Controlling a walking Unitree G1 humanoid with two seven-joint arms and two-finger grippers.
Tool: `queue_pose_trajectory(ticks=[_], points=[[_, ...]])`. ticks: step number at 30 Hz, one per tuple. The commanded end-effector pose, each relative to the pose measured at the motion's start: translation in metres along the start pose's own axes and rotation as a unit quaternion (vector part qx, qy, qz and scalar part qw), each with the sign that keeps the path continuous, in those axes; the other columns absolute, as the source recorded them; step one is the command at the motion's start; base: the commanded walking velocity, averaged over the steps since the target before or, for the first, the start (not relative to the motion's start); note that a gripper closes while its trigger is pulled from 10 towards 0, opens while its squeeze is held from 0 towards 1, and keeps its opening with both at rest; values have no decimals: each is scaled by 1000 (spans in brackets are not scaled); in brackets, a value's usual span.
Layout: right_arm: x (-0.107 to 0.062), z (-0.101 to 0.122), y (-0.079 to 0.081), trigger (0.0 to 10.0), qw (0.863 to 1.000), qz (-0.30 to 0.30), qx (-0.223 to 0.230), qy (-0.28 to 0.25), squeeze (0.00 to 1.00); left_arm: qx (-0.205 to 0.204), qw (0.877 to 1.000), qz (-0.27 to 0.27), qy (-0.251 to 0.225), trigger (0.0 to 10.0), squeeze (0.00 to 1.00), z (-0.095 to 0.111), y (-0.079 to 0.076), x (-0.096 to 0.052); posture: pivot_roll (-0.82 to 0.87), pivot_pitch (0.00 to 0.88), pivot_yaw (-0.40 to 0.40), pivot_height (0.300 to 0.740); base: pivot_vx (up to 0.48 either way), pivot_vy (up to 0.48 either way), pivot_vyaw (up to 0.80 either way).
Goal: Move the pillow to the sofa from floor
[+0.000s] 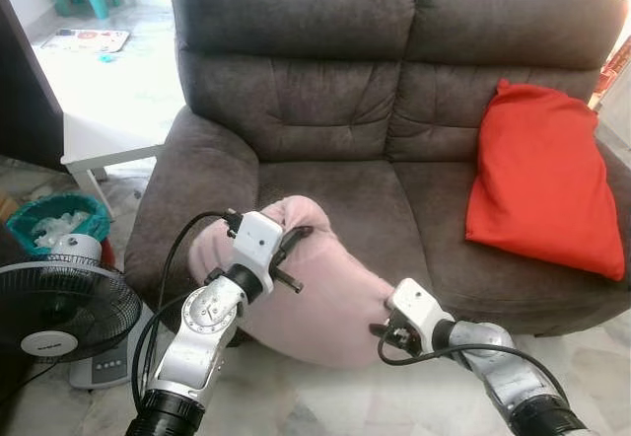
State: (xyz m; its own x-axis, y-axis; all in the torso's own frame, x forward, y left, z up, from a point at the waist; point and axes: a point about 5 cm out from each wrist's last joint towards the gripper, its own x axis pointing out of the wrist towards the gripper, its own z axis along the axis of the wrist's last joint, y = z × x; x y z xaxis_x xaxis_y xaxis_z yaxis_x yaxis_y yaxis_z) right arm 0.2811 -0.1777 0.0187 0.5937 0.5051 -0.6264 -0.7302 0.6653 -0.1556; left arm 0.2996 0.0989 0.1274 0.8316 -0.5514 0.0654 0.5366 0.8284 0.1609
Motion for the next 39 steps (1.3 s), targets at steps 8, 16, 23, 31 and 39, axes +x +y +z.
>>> queue_pose_trajectory(ticks=[8, 16, 23, 31, 39], points=[[-1, -6, -2, 10000, 1000, 1, -5, 19, 196, 36, 997, -41, -60, 10000, 0, 31, -6, 10, 155, 0, -105, 740, 0, 0, 0], [-4, -10, -6, 10000, 1000, -1, -4, 24, 1000, 44, 996, -60, -49, 10000, 0, 29, -8, 8, 154, 0, -107, 740, 0, 0, 0], [-10, -20, -7, 10000, 999, 11, -16, 48, 1000, 51, 996, -65, -40, 10000, 0, 26, -6, 4, 151, 0, -110, 740, 0, 0, 0], [-15, -29, -8, 10000, 997, 15, -27, 73, 0, 64, 995, -70, -32, 10000, 0, 24, -4, 3, 150, 0, -115, 740, 0, 0, 0], [-18, -39, -5, 10000, 994, 36, -29, 104, 0, 76, 994, -67, -31, 10000, 0, 26, 1, 2, 152, 0, -121, 740, 0, 0, 0]])
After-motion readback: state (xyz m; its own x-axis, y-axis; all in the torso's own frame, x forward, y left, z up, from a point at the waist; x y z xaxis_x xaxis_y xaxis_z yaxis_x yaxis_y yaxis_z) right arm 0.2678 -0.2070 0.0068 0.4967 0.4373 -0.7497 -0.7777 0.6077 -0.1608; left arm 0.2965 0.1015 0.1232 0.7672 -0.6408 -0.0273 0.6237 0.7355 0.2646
